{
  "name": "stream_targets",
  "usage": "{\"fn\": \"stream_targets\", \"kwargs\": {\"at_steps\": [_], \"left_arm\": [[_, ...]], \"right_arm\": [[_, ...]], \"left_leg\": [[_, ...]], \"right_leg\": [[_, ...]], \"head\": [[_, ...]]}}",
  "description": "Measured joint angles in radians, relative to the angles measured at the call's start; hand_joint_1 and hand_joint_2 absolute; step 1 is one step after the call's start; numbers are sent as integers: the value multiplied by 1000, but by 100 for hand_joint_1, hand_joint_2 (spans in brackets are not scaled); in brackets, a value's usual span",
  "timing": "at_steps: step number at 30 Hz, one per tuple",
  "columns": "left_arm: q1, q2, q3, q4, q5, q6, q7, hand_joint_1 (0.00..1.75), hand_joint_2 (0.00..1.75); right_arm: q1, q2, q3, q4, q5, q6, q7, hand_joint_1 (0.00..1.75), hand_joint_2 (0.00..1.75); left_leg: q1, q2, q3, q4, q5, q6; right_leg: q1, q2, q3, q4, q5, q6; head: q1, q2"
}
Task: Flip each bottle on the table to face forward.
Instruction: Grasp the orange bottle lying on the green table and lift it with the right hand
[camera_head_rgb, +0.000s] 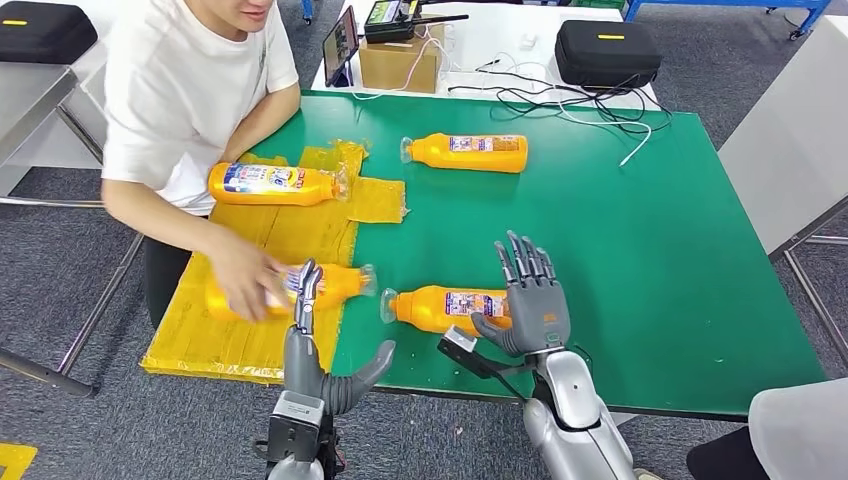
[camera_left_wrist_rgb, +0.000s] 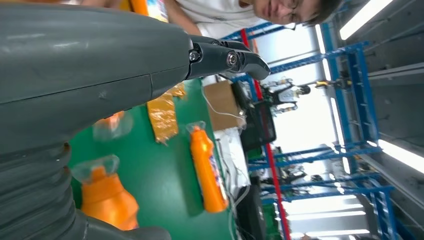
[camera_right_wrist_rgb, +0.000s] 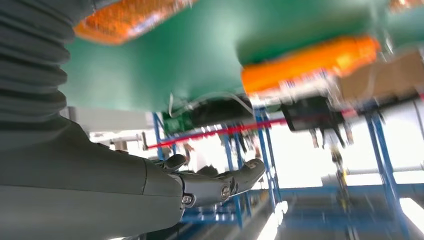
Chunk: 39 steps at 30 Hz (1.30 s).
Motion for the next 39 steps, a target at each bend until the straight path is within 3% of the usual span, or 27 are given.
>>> {"fn": "stream_targets", "kwargs": {"at_steps": [4, 9, 24, 31, 39], "left_arm": [[8, -3, 15, -1, -17, 0, 24, 0, 175], [23, -4, 26, -14, -46, 0, 55, 0, 175], [58, -5, 52, -76, -136, 0, 82, 0, 175], [72, -8, 61, -96, -173, 0, 95, 0, 175], [77, -1, 44, -144, -150, 0, 103, 0, 175]], "right_arm": [[-43, -26, 58, 55, -24, 111, 78, 0, 175], [-68, -48, 110, 102, -68, 212, 112, 0, 175], [-59, -74, 161, 132, -103, 309, 180, 0, 175], [-46, -85, 164, 119, -1, 270, 296, 0, 175], [-67, -98, 98, 147, -39, 235, 248, 0, 175]], "left_leg": [[0, 0, 0, 0, 0, 0], [0, -2, -1, 0, 0, 0], [0, -1, 0, 0, 0, 0], [0, -1, 1, 0, 0, 1], [-1, -1, 1, 0, 0, 1]], "right_leg": [[0, 0, 0, 0, 0, 0], [0, -1, 0, 0, 0, 0], [0, 0, 0, 0, 0, 0], [0, 0, 1, 0, 0, 0], [0, 0, 1, 0, 0, 0]], "head": [[0, 0], [0, 0], [0, 0], [0, 0], [0, 0]]}}
